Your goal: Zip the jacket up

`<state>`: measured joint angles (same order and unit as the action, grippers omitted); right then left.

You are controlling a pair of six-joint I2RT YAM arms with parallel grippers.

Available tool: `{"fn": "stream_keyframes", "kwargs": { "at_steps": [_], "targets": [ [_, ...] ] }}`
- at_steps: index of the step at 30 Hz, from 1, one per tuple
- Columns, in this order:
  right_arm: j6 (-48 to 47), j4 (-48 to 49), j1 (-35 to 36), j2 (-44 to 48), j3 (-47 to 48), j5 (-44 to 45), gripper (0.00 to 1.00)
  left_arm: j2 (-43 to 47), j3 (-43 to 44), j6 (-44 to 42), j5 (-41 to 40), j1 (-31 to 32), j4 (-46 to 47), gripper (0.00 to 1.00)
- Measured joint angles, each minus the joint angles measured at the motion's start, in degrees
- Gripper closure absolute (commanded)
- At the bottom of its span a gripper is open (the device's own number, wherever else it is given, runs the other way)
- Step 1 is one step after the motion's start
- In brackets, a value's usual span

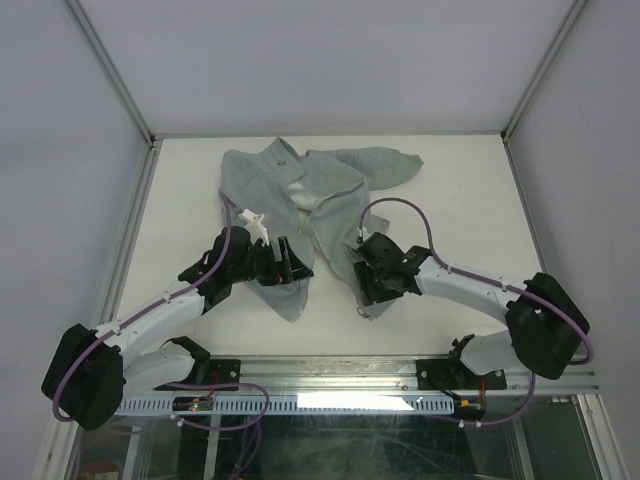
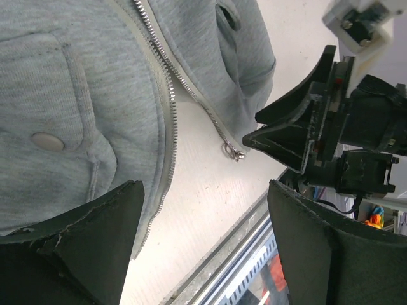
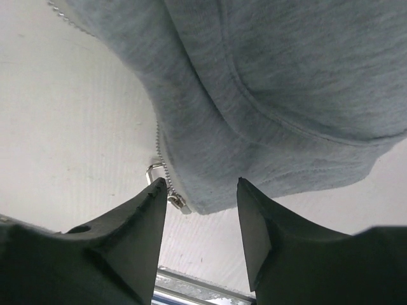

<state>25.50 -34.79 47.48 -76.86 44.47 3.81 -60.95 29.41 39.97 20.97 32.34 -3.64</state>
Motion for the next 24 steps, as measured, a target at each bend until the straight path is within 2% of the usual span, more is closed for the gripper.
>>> {"fn": "stream_keyframes", "kwargs": {
  "at_steps": [13,15,20,21,24],
  "targets": [
    [-3.45,1.07,0.5,-12.85,6.12,1.05,0.48,0.0,0.0,-0.44,0.11,0.0,-1.16,0.2],
    [-4.15,1.01,0.74,-14.14,7.43,0.92,0.58,0.0,0.0,-0.44,0.13,0.0,-1.09,0.2],
    [-5.64,1.49,1.11,-16.22,9.44,1.66,0.95,0.0,0.0,-0.42,0.2,0.0,-1.09,0.21],
    [-5.66,1.84,1.16,-16.46,9.64,1.62,1.0,0.0,0.0,-0.42,0.2,0.0,-1.09,0.21],
    [-5.53,3.17,1.31,-16.68,9.84,0.66,1.0,0.0,0.0,-0.42,0.22,0.0,-1.07,0.21]
  ]
}}
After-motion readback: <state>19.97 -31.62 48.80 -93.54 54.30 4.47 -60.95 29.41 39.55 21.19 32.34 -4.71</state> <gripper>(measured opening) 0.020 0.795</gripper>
